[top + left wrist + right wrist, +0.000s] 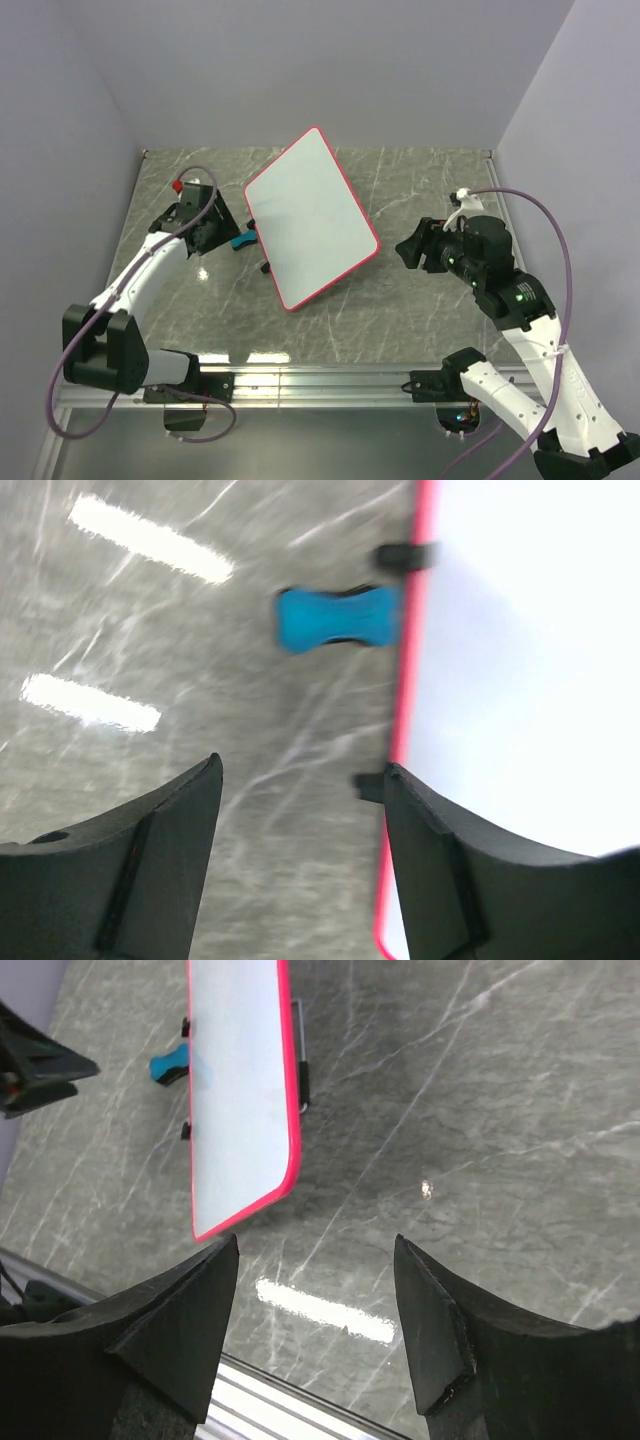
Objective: Erase the whiteboard
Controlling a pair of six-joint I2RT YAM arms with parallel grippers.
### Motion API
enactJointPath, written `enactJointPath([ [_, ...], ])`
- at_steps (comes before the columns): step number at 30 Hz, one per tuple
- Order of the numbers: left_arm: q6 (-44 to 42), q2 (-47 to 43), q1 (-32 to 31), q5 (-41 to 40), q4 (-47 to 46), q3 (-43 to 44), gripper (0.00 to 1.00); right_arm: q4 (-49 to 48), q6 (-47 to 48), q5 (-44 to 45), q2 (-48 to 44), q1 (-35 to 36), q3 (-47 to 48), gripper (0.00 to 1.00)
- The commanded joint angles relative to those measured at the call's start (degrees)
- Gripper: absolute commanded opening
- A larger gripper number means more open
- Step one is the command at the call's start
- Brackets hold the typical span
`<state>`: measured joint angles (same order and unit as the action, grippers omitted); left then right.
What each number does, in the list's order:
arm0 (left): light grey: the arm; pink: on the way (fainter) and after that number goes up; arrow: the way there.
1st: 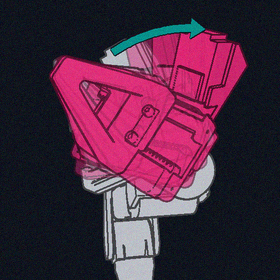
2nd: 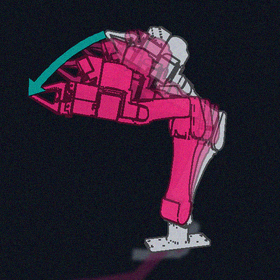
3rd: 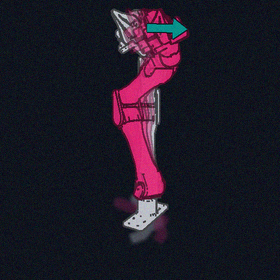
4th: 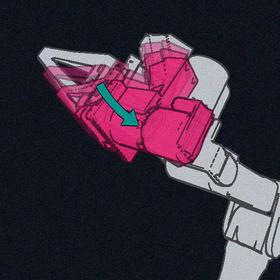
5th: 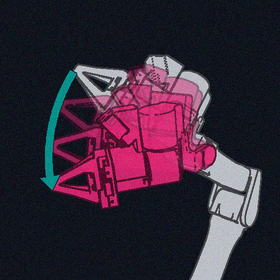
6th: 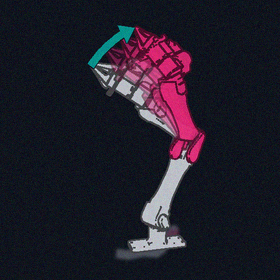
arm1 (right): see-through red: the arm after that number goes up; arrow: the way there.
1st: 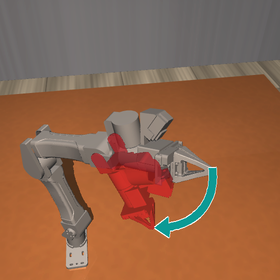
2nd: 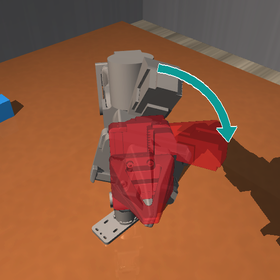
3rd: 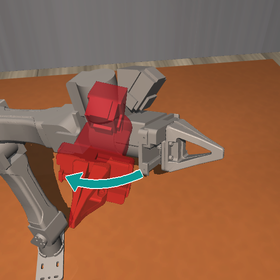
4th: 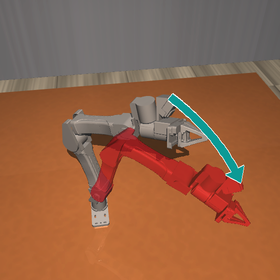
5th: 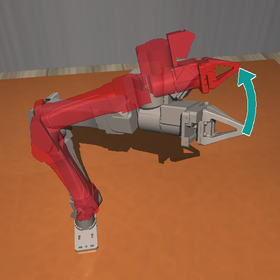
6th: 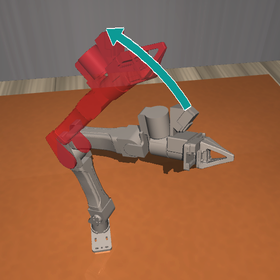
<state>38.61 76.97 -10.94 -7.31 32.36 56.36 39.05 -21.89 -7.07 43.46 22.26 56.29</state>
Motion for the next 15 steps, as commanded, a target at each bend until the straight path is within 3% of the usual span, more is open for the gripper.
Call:
enactJointPath([
  [1,-0.03,-5.50,0.13,5.45,0.51,4.02,0.70,2.08,-2.27,6.79,-0.92,0.24,4.08,0.71],
  [4,-0.64,-9.11,0.04,7.65,0.07,6.73,0.74,1.65,-3.77,9.44,-1.27,0.24,5.23,0.71],
  [5,-0.73,-9.81,0.04,8.45,0.59,7.62,0.87,1.04,-4.12,9.18,-1.54,0.24,4.97,0.71],
  [6,-0.38,-10.60,0.04,8.28,1.12,8.50,0.92,0.16,-4.13,7.70,-2.41,0.15,4.01,0.71],
  [9,-0.29,-11.57,0.04,7.66,3.06,12.89,0.94,-2.04,-3.86,3.14,-3.56,0.24,2.08,0.70],
  [15,-0.46,-9.83,0.04,7.49,8.84,25.45,0.98,3.65,-4.04,-4.34,-3.38,0.24,0.58,0.70],
])
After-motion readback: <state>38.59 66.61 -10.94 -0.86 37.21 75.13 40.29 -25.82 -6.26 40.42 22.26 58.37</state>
